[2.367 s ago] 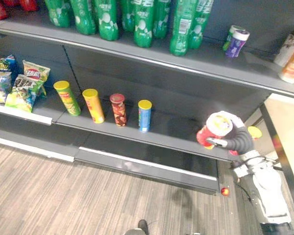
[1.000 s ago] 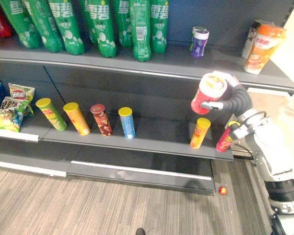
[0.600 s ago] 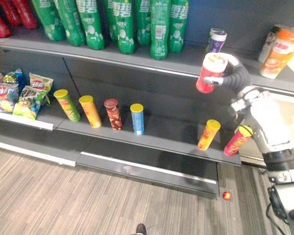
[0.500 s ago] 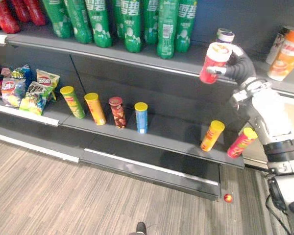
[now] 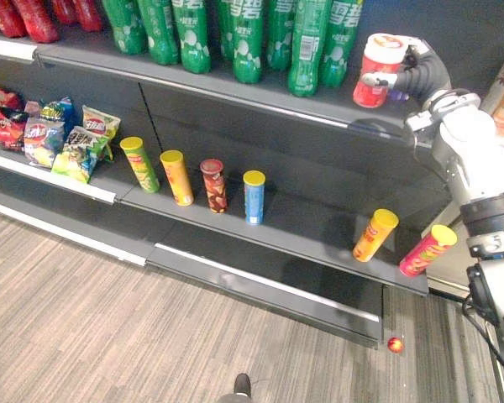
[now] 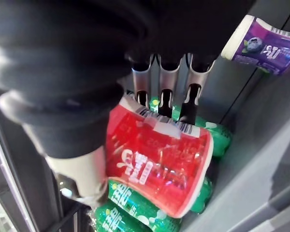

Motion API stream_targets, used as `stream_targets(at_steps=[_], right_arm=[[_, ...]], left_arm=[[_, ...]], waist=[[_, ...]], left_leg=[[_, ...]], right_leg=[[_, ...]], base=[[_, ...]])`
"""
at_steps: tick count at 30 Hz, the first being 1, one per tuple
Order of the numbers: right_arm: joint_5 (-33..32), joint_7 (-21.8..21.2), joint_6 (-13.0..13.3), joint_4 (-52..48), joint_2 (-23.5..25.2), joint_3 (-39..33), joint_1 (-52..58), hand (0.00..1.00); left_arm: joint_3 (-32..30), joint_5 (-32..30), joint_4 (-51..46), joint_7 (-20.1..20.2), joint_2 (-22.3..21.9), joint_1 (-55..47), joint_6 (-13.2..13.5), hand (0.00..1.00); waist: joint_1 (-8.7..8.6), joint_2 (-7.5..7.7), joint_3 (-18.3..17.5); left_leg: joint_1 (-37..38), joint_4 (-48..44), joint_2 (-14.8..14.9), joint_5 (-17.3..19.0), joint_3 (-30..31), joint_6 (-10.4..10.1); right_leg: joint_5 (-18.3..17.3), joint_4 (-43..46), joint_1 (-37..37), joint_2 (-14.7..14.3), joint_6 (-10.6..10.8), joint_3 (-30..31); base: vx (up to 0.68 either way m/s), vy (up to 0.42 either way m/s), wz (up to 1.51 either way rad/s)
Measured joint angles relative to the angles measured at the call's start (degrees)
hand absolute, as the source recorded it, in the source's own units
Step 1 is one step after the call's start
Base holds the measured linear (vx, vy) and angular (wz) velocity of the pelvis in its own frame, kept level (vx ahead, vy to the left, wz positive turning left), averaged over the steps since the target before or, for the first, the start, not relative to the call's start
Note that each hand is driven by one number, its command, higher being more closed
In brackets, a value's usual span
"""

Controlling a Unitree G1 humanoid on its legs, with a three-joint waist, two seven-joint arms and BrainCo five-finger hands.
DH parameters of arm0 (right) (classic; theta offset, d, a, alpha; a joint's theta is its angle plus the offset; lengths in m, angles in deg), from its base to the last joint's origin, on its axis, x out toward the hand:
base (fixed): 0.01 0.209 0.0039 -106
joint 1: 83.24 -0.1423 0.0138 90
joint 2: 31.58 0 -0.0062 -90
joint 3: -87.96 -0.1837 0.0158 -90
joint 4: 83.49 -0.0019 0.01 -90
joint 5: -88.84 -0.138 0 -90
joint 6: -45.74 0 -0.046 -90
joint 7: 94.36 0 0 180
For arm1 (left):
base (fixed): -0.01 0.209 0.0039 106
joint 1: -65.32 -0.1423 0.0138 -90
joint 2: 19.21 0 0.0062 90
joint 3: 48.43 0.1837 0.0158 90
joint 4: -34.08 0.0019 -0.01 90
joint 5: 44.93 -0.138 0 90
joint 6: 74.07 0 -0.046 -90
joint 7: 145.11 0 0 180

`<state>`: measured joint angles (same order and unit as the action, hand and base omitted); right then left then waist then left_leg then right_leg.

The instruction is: Put the gum and the chips on the shelf.

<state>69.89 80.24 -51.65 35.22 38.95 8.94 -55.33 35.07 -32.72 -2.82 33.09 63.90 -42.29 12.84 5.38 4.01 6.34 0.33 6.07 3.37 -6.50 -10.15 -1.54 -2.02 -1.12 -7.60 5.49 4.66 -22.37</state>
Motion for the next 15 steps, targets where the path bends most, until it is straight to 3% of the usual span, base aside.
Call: stream_targets(at_steps=[15], right_arm=[[-0.02,1.27,-0.46,8.69,-2.97,0.64,-2.16,1.00]], left_arm=[[1.26,0.00,-1.29,0.11,0.07,0.61,0.03,0.00]], waist=[[0.14,-1.20,3.58]], left_leg=[[-0.48,-0.01,0.02,-0.41,0.68,0.13]], right_leg=[[-0.03,-0.43,-0.04,-0.14,-0.02,-1.09]], base=[[0.02,-0.005,0.02]])
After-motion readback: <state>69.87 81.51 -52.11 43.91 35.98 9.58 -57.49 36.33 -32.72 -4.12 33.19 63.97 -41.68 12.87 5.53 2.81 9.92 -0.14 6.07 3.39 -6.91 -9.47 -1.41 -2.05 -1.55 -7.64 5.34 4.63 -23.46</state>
